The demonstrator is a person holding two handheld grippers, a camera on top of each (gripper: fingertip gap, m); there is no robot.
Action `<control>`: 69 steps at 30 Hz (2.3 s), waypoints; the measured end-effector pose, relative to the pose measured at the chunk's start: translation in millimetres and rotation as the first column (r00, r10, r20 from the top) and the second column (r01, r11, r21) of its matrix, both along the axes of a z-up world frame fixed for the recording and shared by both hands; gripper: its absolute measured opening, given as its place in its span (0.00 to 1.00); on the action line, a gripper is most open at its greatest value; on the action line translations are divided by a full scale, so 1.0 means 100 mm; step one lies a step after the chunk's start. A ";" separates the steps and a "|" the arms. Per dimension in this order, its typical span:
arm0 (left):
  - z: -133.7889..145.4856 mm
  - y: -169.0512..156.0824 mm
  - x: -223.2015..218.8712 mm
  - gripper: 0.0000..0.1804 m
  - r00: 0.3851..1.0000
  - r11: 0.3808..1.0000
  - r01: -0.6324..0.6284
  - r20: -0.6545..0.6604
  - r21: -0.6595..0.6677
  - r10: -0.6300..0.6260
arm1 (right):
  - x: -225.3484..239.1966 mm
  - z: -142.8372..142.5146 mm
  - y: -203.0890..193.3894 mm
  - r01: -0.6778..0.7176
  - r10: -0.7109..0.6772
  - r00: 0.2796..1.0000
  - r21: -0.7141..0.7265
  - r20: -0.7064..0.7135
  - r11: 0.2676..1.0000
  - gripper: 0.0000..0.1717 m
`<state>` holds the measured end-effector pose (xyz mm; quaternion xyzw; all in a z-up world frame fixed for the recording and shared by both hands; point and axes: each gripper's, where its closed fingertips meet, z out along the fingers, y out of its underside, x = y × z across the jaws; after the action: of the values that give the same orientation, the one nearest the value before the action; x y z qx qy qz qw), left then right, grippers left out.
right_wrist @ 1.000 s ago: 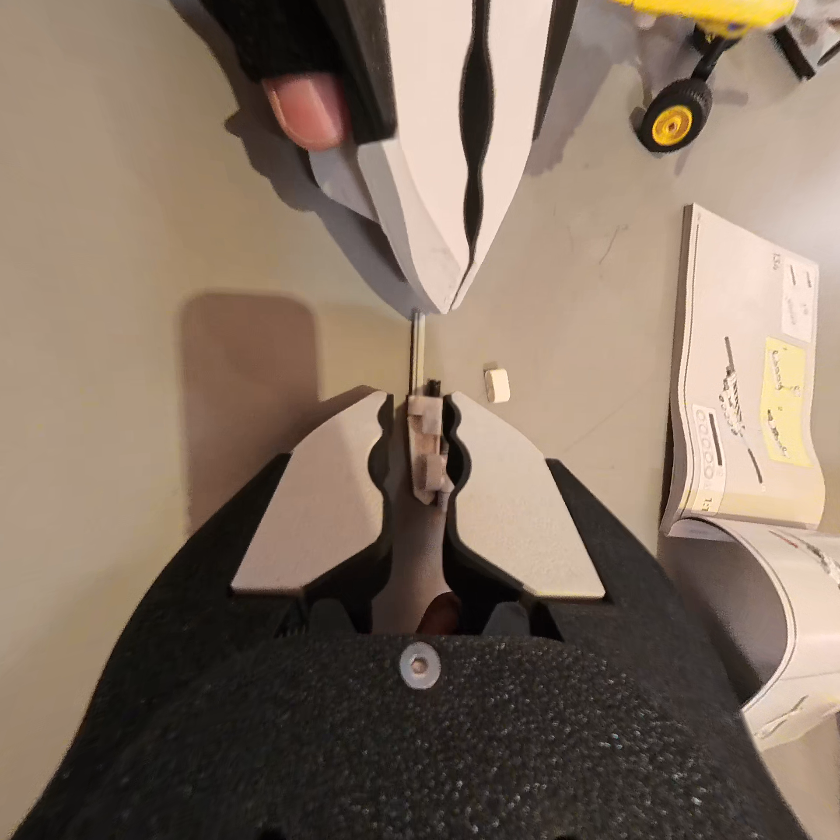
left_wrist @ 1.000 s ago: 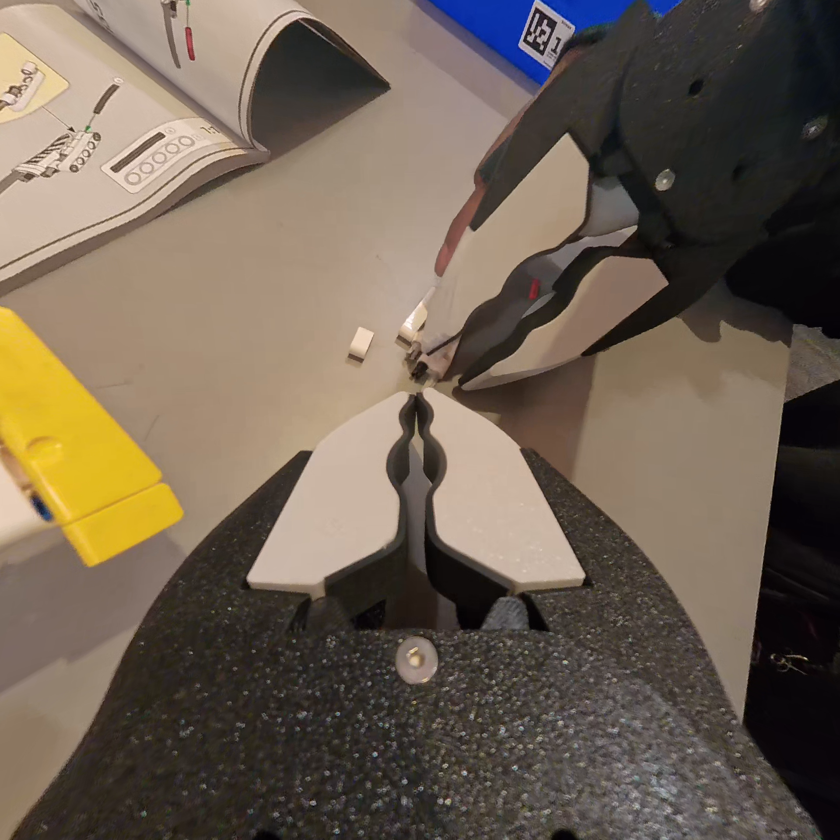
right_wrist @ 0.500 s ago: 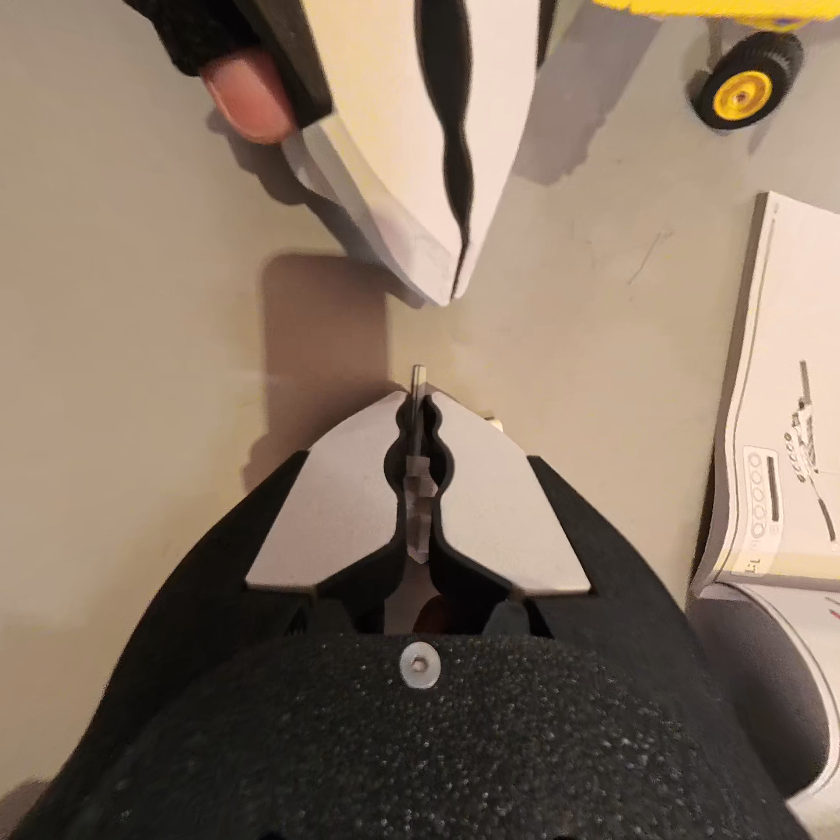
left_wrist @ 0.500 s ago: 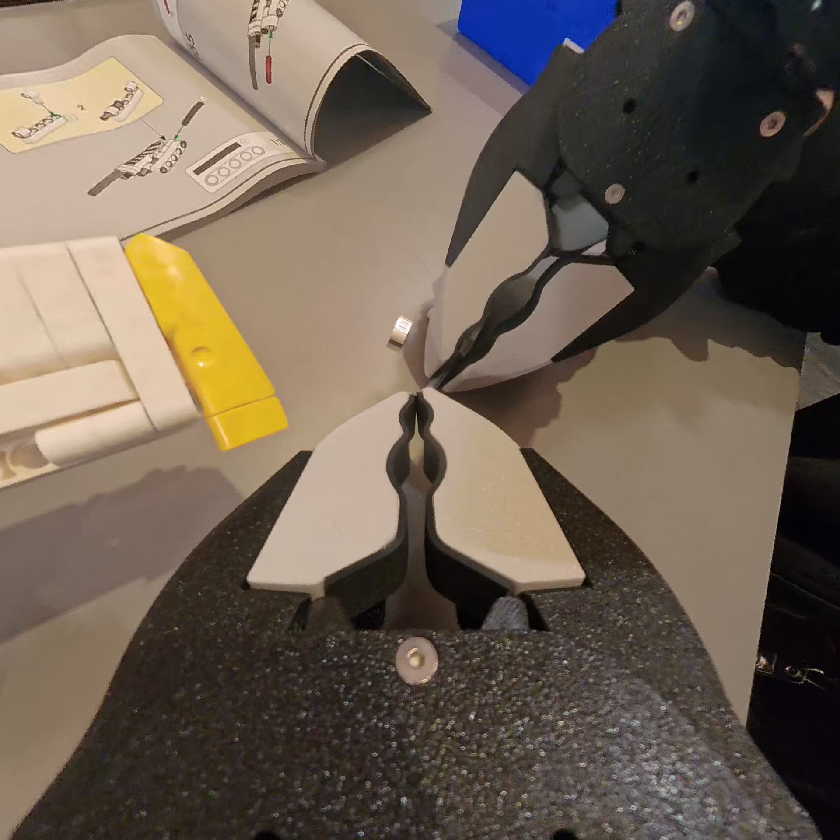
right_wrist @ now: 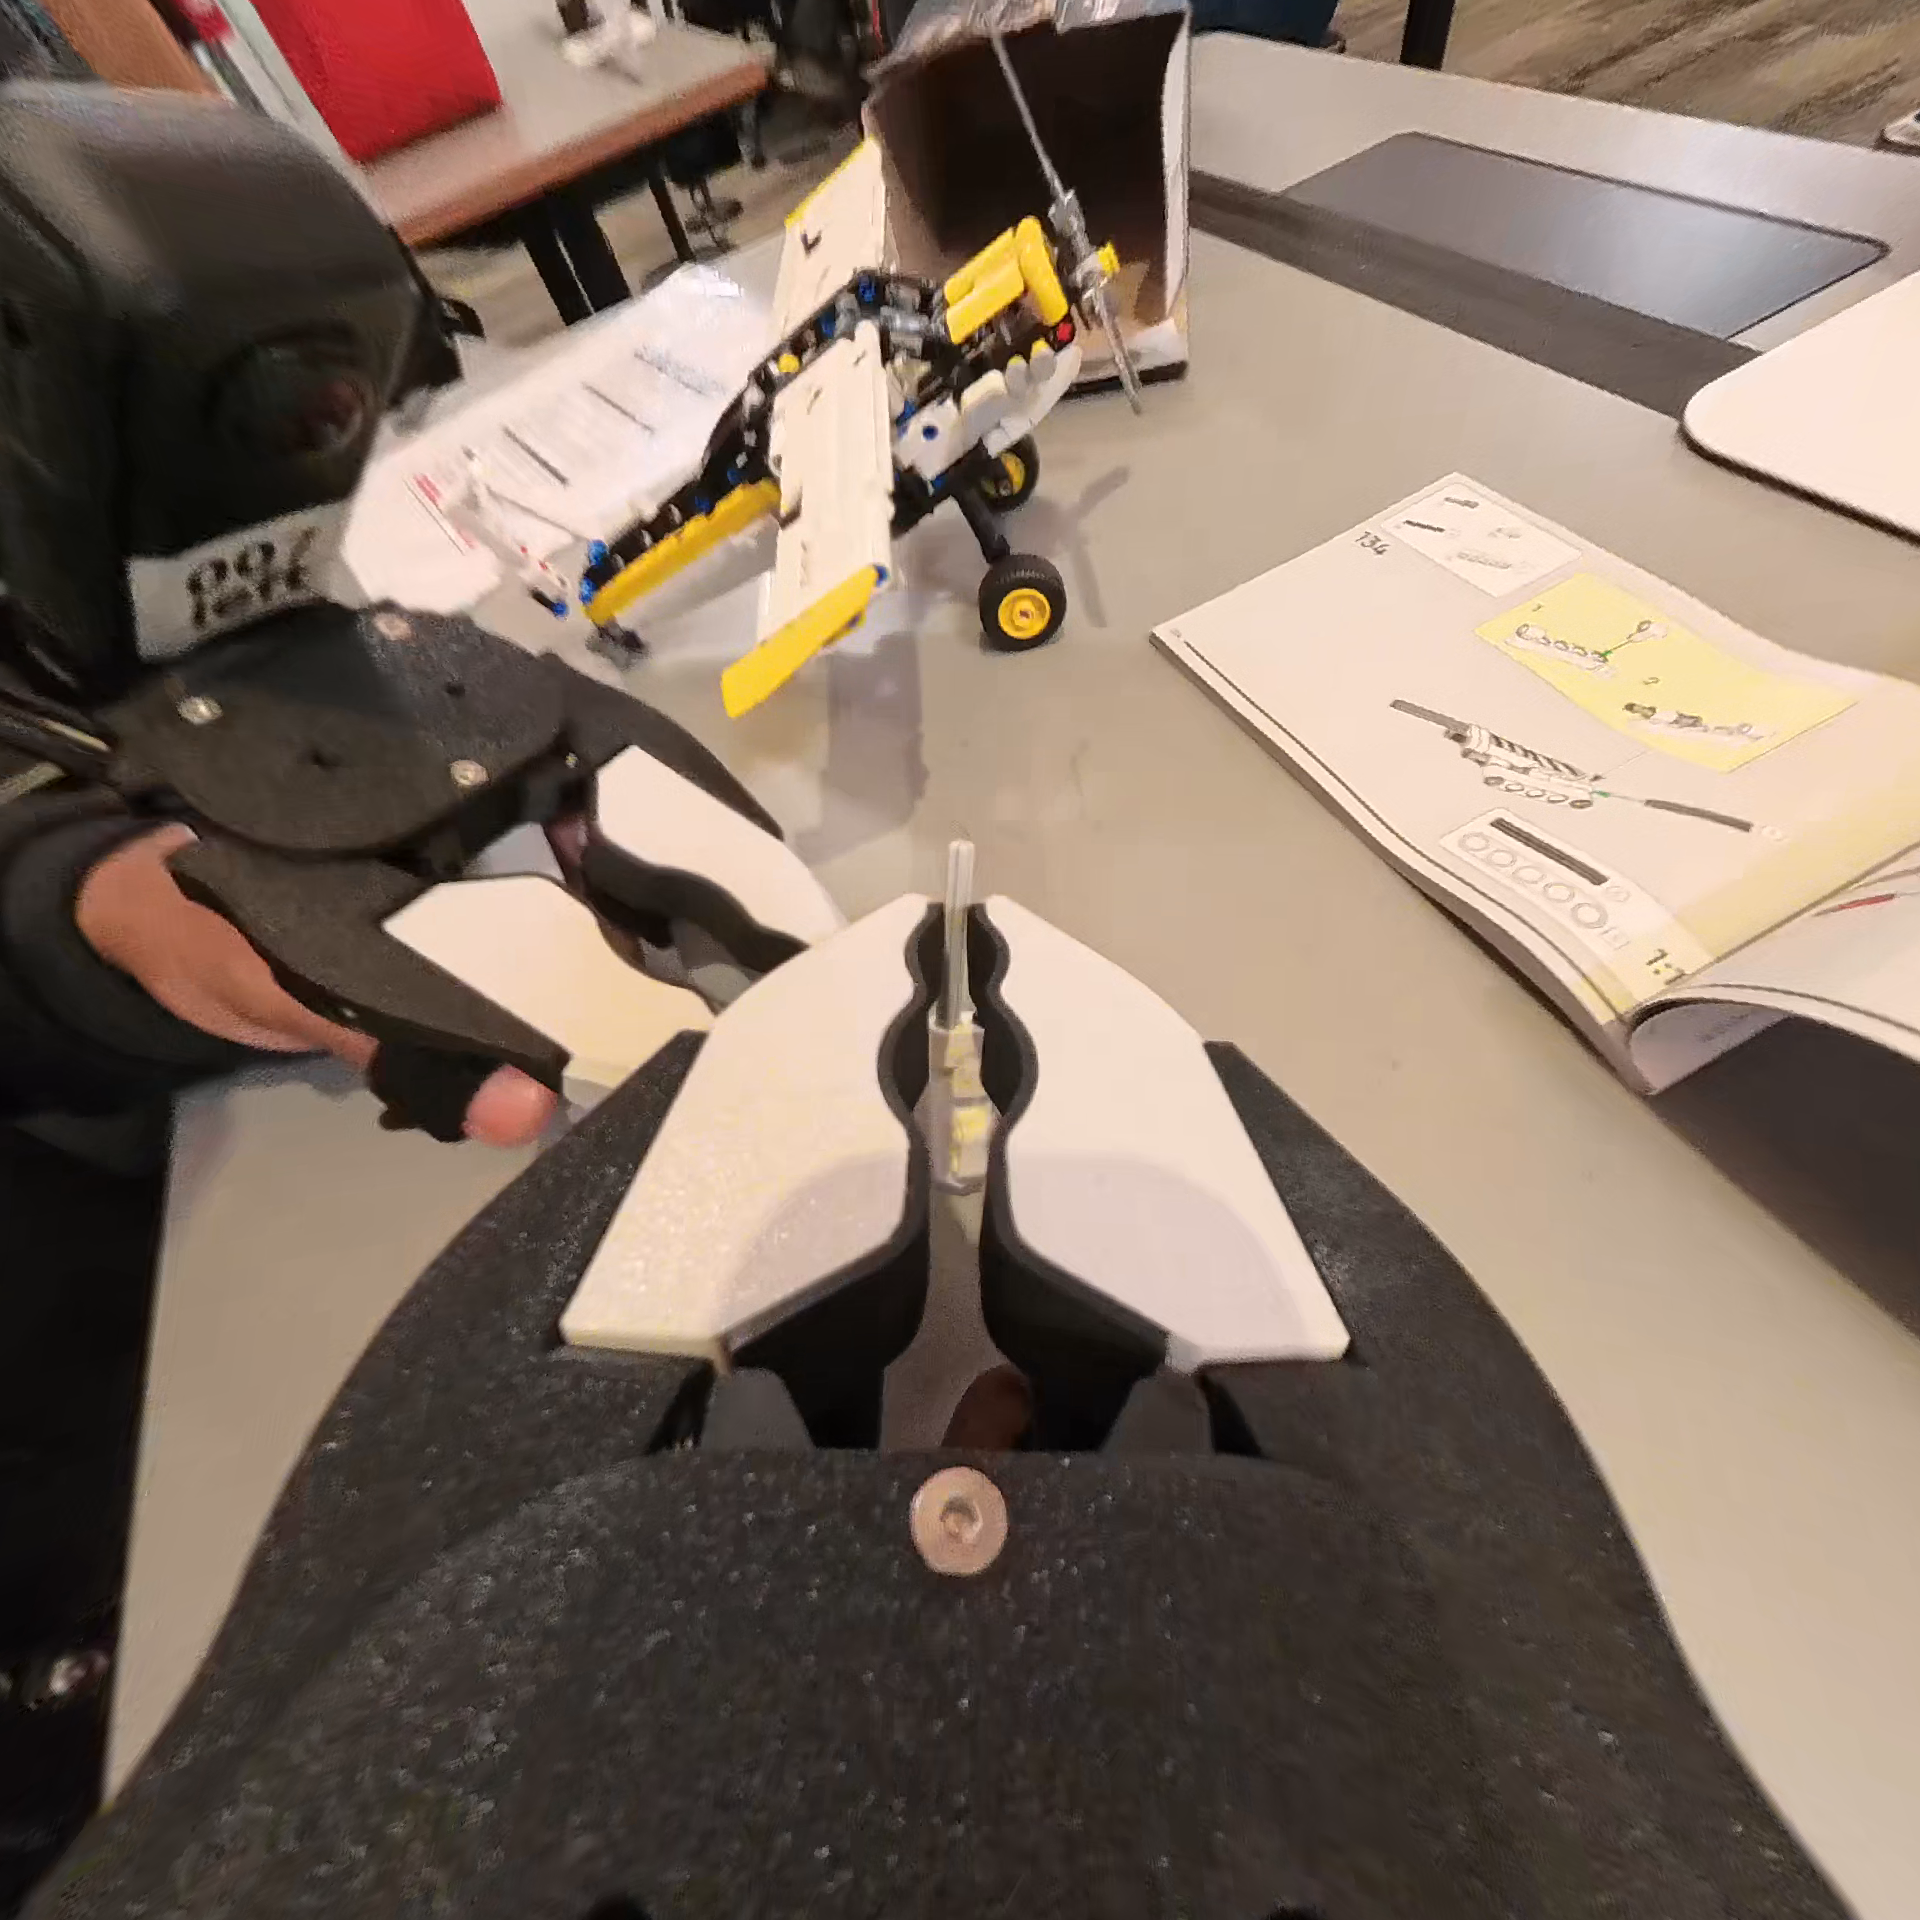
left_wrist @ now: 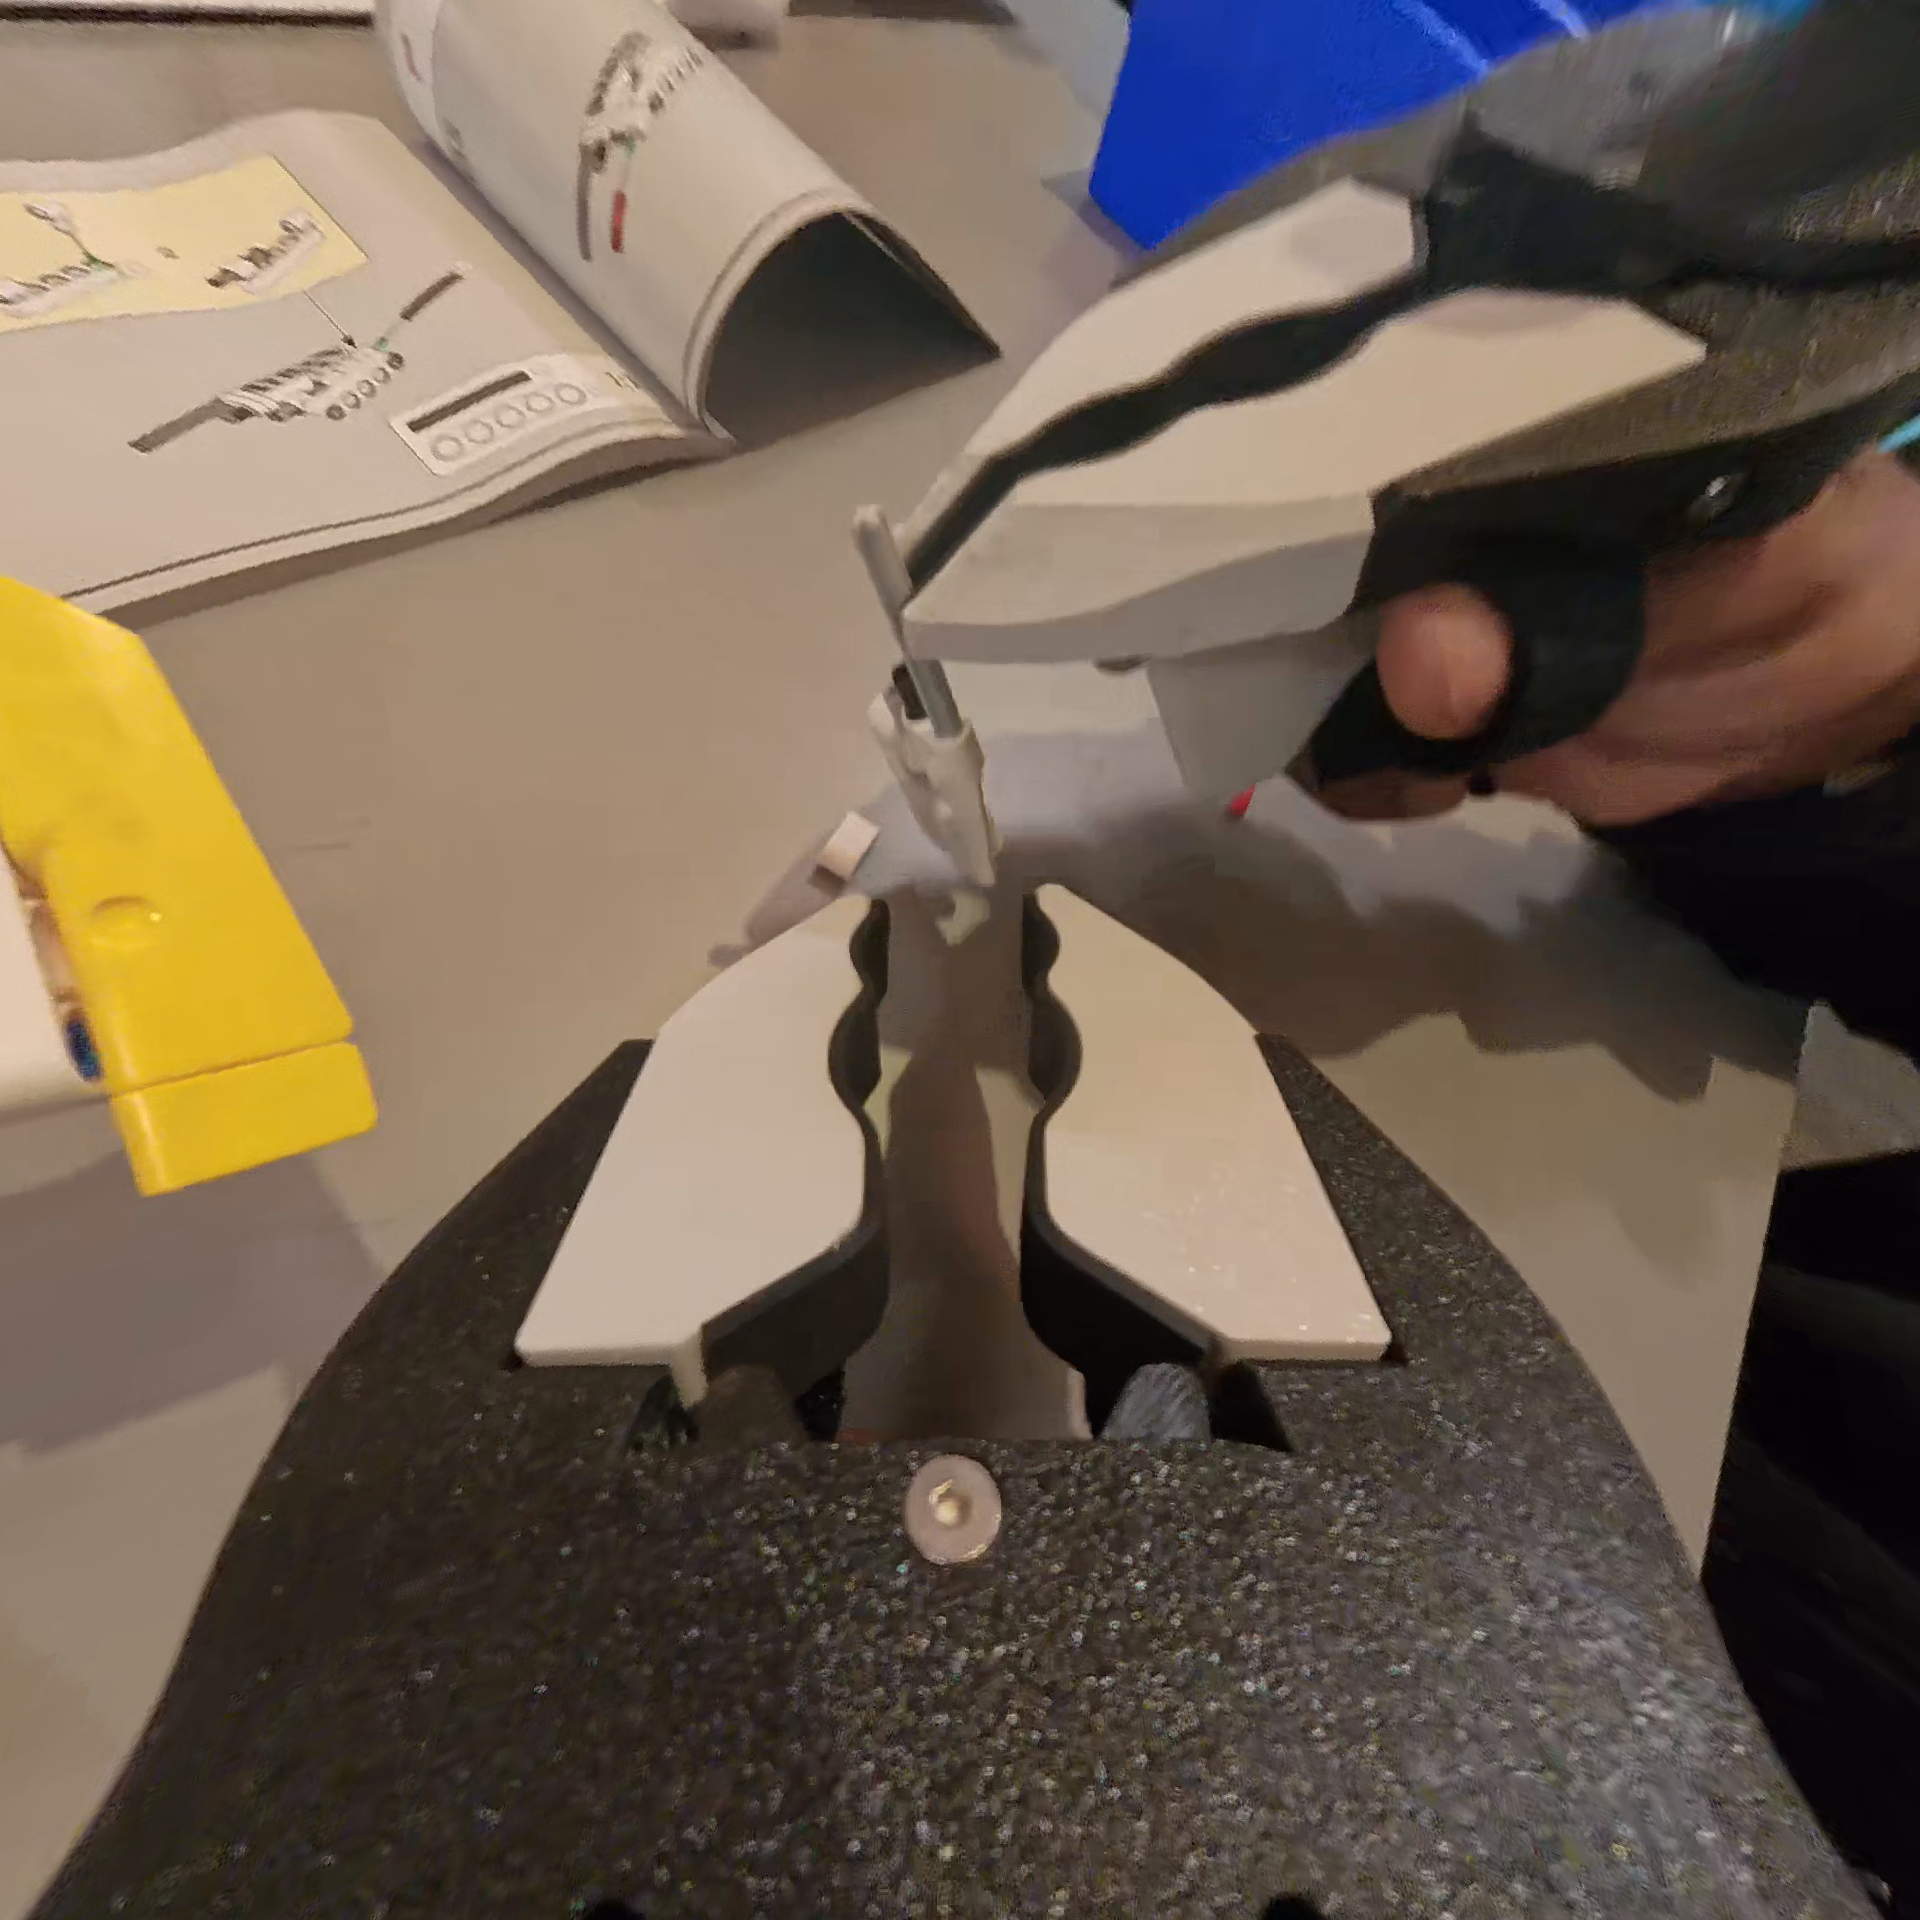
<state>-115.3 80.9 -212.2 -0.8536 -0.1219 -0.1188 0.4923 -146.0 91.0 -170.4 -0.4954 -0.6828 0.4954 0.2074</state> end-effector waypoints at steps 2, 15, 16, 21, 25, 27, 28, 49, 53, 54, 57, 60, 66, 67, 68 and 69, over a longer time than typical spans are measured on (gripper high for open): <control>0.04 0.04 -0.03 0.16 0.999 0.999 -0.043 0.000 0.021 0.043 | 0.00 0.03 -0.02 0.018 -0.018 1.000 -0.040 -0.009 0.999 0.02; 0.20 0.07 -0.09 0.06 0.984 0.984 -0.138 -0.097 0.109 0.149 | 0.09 0.21 -0.26 0.087 -0.093 0.987 -0.052 -0.134 0.995 0.02; 0.21 0.07 -0.08 0.05 0.984 0.984 -0.132 -0.101 0.117 0.144 | 0.10 0.22 -0.27 0.087 -0.092 0.985 -0.044 -0.146 0.995 0.02; 0.21 0.07 -0.08 0.04 0.987 0.985 -0.109 -0.107 0.130 0.124 | 0.12 0.22 -0.27 0.076 -0.074 0.981 0.002 -0.181 0.997 0.02; 0.26 0.06 -0.11 0.04 0.986 0.985 -0.086 -0.130 0.148 0.105 | 0.16 0.22 -0.23 0.049 -0.043 0.979 0.027 -0.198 0.998 0.13; 0.30 0.07 -0.13 0.04 0.982 0.984 -0.073 -0.158 0.160 0.098 | 0.18 0.25 -0.20 0.036 -0.028 0.975 0.033 -0.221 0.999 0.18; 0.33 0.07 -0.14 0.04 0.979 0.985 -0.065 -0.179 0.162 0.094 | 0.20 0.27 -0.17 0.030 -0.020 0.972 0.039 -0.235 0.999 0.19; 0.79 0.19 -0.33 0.04 0.946 0.909 0.014 -0.300 0.416 0.122 | 0.25 -0.35 0.60 -0.049 0.057 0.998 0.359 -0.012 0.932 0.13; 0.83 0.15 -0.32 0.04 0.942 0.902 0.037 -0.317 0.429 0.112 | 0.26 -0.44 0.83 -0.016 0.006 1.000 0.446 0.025 0.895 0.14; 0.83 0.14 -0.32 0.04 0.942 0.901 0.042 -0.317 0.431 0.107 | 0.27 -0.44 0.87 -0.015 0.002 1.000 0.434 0.031 0.901 0.14; 0.84 0.06 -0.33 0.04 0.947 0.896 0.065 -0.309 0.439 0.082 | 0.33 -0.48 0.78 -0.081 0.065 0.996 0.373 0.056 0.924 0.14; 0.78 0.01 -0.34 0.04 0.951 0.904 0.085 -0.305 0.420 0.053 | 0.39 -0.59 0.62 -0.175 0.152 0.984 0.441 0.088 0.880 0.14; 0.68 0.03 -0.23 0.04 0.962 0.917 0.137 -0.269 0.374 -0.034 | 0.31 -0.64 0.34 -0.254 0.230 0.967 0.428 0.107 0.867 0.14; 0.66 0.03 -0.21 0.04 0.964 0.921 0.144 -0.263 0.363 -0.047 | 0.27 -0.64 0.32 -0.263 0.243 0.965 0.436 0.102 0.861 0.14; 0.63 0.04 -0.20 0.04 0.964 0.925 0.152 -0.260 0.348 -0.060 | 0.24 -0.63 0.30 -0.273 0.259 0.961 0.449 0.095 0.851 0.14; 0.61 0.04 -0.19 0.04 0.963 0.928 0.158 -0.261 0.336 -0.069 | 0.20 -0.63 0.28 -0.287 0.278 0.956 0.463 0.088 0.839 0.14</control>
<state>-134.7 85.3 -151.5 -0.7646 0.0129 -0.0611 0.6414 -125.9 118.8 -233.6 -0.3284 -0.8496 0.3355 0.2403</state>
